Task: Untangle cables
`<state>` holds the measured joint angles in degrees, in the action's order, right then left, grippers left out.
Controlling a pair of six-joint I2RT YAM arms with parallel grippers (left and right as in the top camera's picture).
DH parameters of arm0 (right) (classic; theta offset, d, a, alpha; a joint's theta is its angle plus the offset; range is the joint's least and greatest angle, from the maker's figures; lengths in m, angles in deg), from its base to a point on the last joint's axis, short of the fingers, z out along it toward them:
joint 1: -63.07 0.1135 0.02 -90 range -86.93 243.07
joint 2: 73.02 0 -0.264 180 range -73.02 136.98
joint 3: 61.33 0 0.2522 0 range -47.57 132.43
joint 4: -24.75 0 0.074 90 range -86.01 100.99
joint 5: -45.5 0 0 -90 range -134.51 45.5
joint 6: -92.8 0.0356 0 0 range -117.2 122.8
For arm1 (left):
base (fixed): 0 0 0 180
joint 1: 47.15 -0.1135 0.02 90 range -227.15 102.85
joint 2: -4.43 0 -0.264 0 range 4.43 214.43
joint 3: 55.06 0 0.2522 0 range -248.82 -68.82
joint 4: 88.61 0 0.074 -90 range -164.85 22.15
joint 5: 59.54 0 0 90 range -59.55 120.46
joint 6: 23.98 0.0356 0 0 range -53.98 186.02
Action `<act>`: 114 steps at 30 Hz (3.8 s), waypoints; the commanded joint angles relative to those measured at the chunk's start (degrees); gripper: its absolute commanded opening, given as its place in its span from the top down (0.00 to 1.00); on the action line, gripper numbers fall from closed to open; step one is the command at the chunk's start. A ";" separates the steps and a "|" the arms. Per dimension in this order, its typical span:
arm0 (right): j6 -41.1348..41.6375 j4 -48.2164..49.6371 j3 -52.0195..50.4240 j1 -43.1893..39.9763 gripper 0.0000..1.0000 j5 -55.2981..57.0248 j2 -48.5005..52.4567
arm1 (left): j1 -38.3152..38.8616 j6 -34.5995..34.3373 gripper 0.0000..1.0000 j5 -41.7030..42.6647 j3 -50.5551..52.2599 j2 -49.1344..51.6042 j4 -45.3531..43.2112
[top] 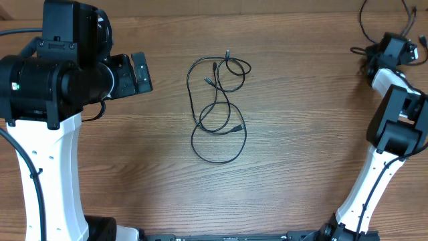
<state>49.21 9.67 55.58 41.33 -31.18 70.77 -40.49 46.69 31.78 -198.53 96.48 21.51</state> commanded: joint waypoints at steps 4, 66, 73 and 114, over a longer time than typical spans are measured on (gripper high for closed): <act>-11.91 -12.57 0.11 -0.22 0.96 -4.04 -10.99 | -0.20 -4.04 0.00 0.00 0.15 1.31 0.07; -37.97 -41.77 10.43 47.50 0.96 -11.85 -44.63 | 3.04 0.04 0.00 -7.28 0.20 24.70 -8.83; -38.01 -41.64 14.03 46.03 0.96 -10.73 -60.15 | 3.02 0.09 0.00 -7.32 1.46 24.90 -8.55; -83.87 -4.81 9.94 13.97 0.96 5.38 -63.41 | 3.13 0.74 0.00 -7.48 13.75 24.90 -13.27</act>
<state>-41.12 4.51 67.41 60.37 -23.34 5.70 -37.70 46.73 24.61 -184.98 120.83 7.89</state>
